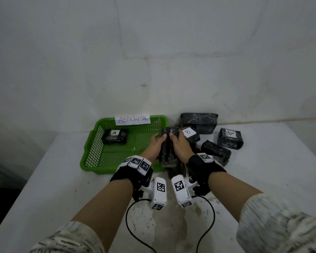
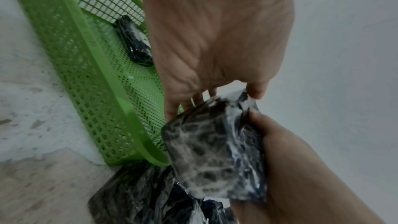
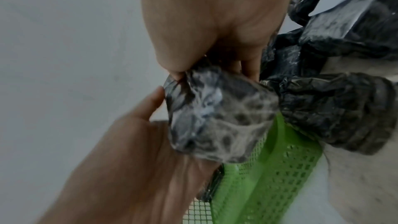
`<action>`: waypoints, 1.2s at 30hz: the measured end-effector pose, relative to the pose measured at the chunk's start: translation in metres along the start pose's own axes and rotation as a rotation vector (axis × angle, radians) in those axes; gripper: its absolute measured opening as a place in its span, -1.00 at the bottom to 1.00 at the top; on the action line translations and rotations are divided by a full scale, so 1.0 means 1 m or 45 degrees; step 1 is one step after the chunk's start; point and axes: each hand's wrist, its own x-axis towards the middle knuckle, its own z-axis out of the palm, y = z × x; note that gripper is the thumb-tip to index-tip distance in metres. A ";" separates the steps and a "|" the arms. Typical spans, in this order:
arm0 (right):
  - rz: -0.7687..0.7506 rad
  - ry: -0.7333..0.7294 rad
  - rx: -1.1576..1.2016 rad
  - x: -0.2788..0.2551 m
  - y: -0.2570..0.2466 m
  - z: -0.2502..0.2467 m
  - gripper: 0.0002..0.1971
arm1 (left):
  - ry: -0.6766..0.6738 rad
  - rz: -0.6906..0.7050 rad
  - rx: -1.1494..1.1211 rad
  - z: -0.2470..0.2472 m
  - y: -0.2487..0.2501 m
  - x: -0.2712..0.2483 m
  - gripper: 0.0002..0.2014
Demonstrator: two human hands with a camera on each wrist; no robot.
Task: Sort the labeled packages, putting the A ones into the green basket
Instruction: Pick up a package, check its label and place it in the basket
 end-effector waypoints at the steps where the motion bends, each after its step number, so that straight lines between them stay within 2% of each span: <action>1: -0.035 0.006 -0.060 -0.002 0.000 0.000 -0.60 | 0.027 0.038 0.031 0.001 0.000 0.003 -0.52; 4: -0.105 0.010 -0.131 -0.004 0.001 0.002 -0.64 | 0.038 0.125 0.174 0.004 0.004 0.003 -0.52; 7: -0.099 0.004 -0.061 -0.002 -0.001 0.001 -0.60 | 0.095 0.214 0.202 0.005 0.005 0.005 -0.57; 9: -0.123 -0.071 -0.011 -0.006 -0.006 -0.002 -0.53 | 0.158 0.282 0.198 0.004 0.005 0.006 -0.61; 11: -0.173 -0.187 -0.114 -0.012 -0.008 -0.003 -0.48 | 0.233 0.319 0.172 -0.001 0.005 0.011 -0.63; 14: -0.190 -0.214 -0.277 -0.015 0.000 -0.001 -0.46 | 0.213 0.293 0.156 -0.005 0.005 0.015 -0.61; 20: -0.105 -0.055 -0.217 -0.010 0.006 0.000 -0.55 | 0.032 0.271 0.201 0.004 -0.003 0.003 -0.46; 24: -0.073 -0.195 -0.088 -0.009 0.005 0.000 -0.48 | 0.079 0.319 0.217 0.000 -0.002 0.003 -0.50; 27: -0.048 -0.337 0.006 -0.010 0.003 0.000 -0.41 | 0.137 0.292 0.161 -0.005 -0.001 0.007 -0.52; 32: 0.002 -0.274 0.062 -0.005 0.011 -0.002 -0.25 | 0.039 0.170 0.105 -0.003 -0.002 0.001 -0.48; 36: 0.057 -0.273 0.155 -0.016 -0.005 -0.003 -0.41 | 0.016 0.166 0.109 -0.003 -0.002 -0.001 -0.48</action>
